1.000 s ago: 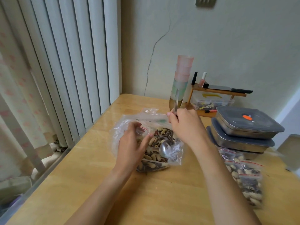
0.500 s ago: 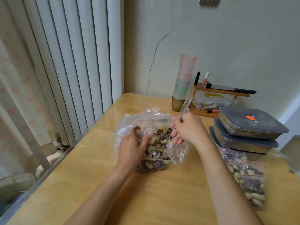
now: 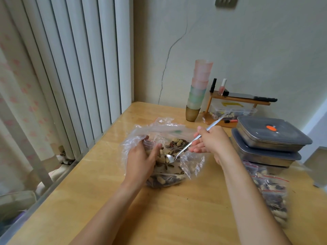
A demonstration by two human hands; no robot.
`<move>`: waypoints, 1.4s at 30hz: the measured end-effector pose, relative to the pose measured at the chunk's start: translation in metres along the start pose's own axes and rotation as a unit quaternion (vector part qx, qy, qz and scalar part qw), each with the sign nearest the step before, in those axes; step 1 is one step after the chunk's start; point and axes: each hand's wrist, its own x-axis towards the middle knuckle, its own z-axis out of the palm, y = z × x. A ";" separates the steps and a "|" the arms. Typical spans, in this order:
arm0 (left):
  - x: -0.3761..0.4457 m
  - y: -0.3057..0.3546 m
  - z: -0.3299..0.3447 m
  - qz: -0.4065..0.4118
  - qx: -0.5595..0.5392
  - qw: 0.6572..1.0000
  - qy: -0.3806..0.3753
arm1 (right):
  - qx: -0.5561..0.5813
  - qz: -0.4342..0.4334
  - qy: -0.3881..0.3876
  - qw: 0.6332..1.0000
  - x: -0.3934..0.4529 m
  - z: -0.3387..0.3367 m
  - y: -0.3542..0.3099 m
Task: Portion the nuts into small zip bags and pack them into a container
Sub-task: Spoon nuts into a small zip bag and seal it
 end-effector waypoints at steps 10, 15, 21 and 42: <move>0.001 -0.006 0.003 0.022 0.035 0.999 -0.029 | -0.014 -0.051 0.107 0.993 0.005 -0.026 -0.007; -0.005 -0.007 0.008 0.070 0.051 0.990 -0.110 | -0.022 -0.097 0.115 0.988 -0.003 -0.025 -0.016; -0.005 -0.004 0.011 0.077 0.041 0.990 -0.107 | -0.114 -0.221 0.087 0.965 -0.020 -0.001 -0.030; -0.002 -0.004 0.008 0.030 -0.027 0.998 -0.046 | -0.207 -0.524 0.072 0.823 -0.040 0.016 -0.041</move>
